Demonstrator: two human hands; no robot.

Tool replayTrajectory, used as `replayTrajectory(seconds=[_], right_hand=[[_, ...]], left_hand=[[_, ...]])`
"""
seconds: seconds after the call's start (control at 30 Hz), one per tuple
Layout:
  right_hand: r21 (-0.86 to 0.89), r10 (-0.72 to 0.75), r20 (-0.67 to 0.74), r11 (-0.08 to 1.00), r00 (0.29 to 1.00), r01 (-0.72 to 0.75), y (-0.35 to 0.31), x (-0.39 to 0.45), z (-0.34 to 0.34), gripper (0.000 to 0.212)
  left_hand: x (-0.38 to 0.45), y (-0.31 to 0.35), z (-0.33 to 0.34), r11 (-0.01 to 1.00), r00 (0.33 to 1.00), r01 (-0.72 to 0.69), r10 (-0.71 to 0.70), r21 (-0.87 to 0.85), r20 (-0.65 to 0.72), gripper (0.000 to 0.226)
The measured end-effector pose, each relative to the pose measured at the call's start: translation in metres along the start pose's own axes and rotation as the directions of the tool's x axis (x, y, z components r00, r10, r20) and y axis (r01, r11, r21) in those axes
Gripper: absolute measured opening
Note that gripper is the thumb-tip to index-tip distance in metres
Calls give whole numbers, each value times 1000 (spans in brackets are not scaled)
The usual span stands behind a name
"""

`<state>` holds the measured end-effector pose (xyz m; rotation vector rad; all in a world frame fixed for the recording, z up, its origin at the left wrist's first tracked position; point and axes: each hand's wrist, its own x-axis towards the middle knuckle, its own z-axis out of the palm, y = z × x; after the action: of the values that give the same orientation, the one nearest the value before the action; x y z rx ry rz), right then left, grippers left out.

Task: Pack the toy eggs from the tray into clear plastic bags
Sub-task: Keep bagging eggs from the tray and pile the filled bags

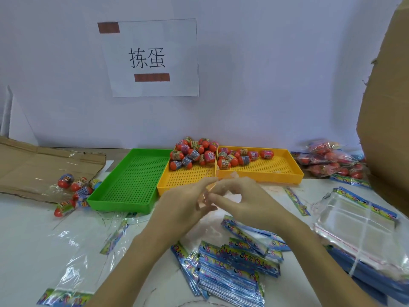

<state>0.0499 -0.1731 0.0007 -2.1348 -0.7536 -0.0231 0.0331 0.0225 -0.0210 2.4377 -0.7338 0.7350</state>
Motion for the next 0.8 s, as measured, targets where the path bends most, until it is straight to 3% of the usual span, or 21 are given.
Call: replayTrajectory(seconds=[0.07,0.13,0.23,0.43,0.6,0.7,0.8], right_hand=[[57,-35,-78,998,996,39,0,1,-3,23],[119,-46,-175,991,984,67,1,2,-6,22],[169,-29,-198,983,980,63,6,4,-8,15],[-42,-93,-210,995,973,86,6,3,9,14],[-65,-149,-134,988,980,141,-5,6,15,18],[115,-104,-254,984,962,137,-5,19,13,36],[98,7,-425,994,905,38,10,47,8,20]], left_hand=[[0,-5,-5,971,986,166,-165,-170,19,46],[-1,-10,-12,870,940,334,-335,-363,62,37],[2,-16,-15,750,872,476,-468,-459,139,34],[-1,-18,-13,799,911,411,-350,-439,217,44],[3,-21,-27,590,854,520,-326,-618,406,29],[2,-25,-34,548,804,594,-374,-589,463,23],[2,-30,-33,532,798,593,-493,-604,347,17]])
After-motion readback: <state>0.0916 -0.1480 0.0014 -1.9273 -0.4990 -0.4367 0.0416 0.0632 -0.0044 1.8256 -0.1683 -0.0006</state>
